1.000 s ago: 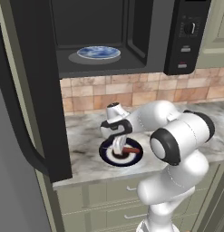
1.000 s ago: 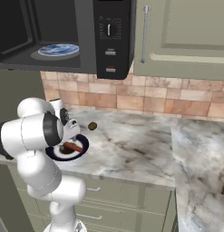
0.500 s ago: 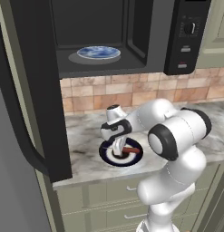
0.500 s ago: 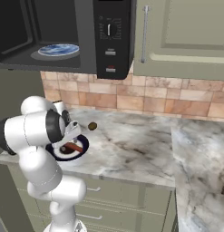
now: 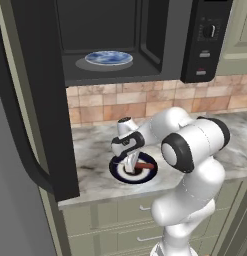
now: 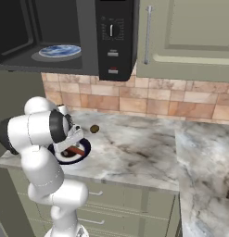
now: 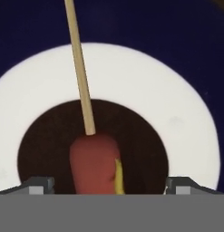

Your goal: Pick the hot dog from the counter and place it in the microwave.

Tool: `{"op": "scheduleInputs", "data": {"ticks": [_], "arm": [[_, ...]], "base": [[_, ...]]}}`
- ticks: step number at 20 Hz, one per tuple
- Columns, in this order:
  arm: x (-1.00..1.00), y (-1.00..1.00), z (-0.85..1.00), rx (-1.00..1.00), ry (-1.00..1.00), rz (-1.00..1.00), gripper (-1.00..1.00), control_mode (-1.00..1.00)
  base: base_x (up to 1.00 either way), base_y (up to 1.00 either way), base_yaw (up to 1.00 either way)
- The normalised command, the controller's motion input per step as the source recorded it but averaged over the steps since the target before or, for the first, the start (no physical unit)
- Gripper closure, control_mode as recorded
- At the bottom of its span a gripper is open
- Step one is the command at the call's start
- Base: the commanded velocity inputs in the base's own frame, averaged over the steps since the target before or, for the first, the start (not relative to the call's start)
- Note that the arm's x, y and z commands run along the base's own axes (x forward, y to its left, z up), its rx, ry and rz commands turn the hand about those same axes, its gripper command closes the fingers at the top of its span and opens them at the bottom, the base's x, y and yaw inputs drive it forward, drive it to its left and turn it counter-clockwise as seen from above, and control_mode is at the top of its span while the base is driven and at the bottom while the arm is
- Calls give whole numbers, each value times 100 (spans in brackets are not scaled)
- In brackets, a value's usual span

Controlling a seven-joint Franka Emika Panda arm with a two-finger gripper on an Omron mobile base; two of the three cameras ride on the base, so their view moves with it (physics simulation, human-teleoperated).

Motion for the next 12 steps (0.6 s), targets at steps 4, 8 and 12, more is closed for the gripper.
{"op": "scheduleInputs", "data": {"ticks": [4, 8, 12], "arm": [[0, 0, -1, 0, 0, 0, 100, -100], [-1, 0, 0, 0, -2, 0, 100, -100], [-14, 3, -3, 0, 0, 0, 100, -100]], "base": [[0, 0, 0], [0, 0, 0], [0, 0, 0]]}}
